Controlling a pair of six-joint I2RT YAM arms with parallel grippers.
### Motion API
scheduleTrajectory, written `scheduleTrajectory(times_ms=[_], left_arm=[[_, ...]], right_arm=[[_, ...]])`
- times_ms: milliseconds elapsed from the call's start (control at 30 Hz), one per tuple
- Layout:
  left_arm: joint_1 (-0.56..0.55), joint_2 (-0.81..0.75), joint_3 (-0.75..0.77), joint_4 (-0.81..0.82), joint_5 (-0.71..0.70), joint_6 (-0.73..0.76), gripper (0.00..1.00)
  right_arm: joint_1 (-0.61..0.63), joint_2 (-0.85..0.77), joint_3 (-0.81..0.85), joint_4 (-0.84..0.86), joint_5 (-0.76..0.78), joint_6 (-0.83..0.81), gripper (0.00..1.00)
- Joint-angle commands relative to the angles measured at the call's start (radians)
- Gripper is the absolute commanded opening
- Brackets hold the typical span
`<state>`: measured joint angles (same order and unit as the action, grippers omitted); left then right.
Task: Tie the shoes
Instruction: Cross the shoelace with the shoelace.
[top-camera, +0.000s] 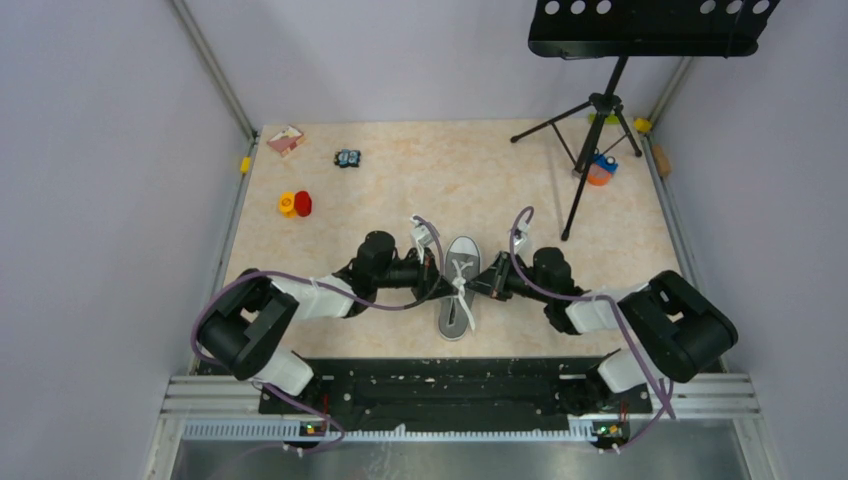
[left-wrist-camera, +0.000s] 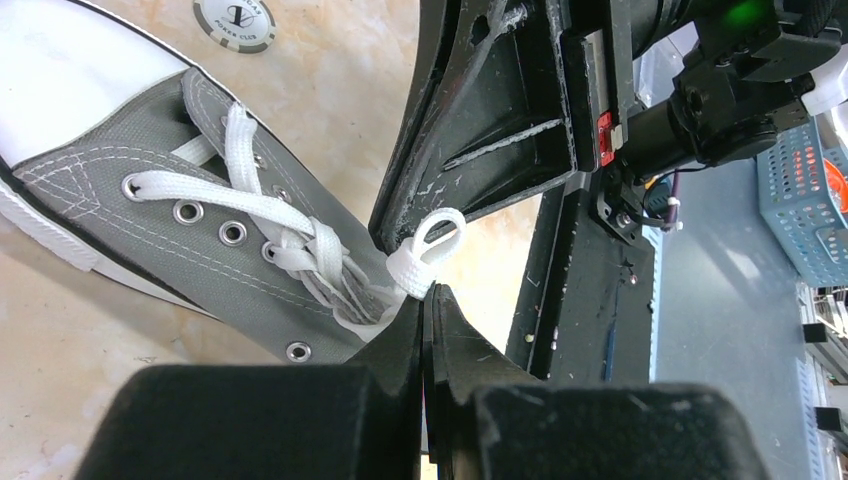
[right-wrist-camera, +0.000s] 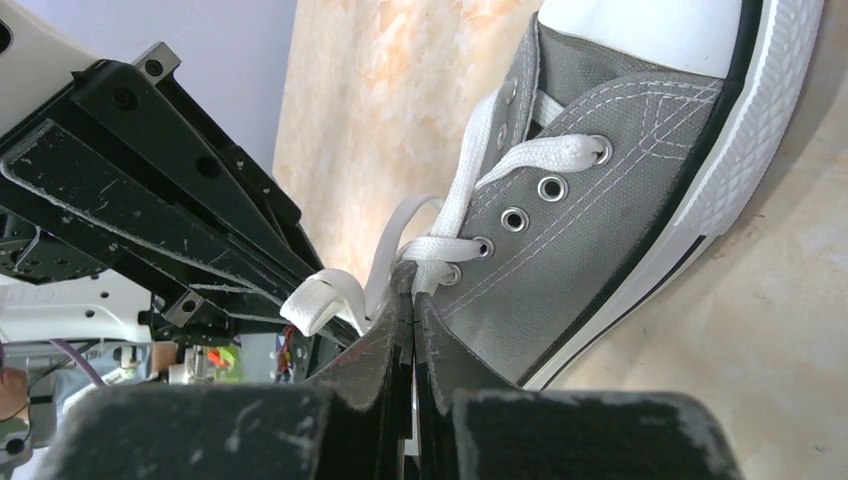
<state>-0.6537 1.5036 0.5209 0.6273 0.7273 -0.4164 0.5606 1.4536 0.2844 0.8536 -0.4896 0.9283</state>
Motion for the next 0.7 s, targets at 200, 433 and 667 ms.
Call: scheduleTrajectory(times_ms=[200, 433, 667], left_arm=[[-0.003, -0.017, 0.008, 0.022, -0.014, 0.024, 0.00], [-0.004, -0.027, 0.004, 0.003, -0.036, 0.039, 0.00], [-0.003, -0.032, 0.003, 0.003, -0.039, 0.041, 0.00]], right_arm=[[-0.005, -0.009, 0.012, 0.100, -0.071, -0.011, 0.00], [-0.005, 0.062, -0.004, 0.264, -0.128, 0.055, 0.06], [-0.005, 0.096, 0.012, 0.261, -0.150, 0.056, 0.09]])
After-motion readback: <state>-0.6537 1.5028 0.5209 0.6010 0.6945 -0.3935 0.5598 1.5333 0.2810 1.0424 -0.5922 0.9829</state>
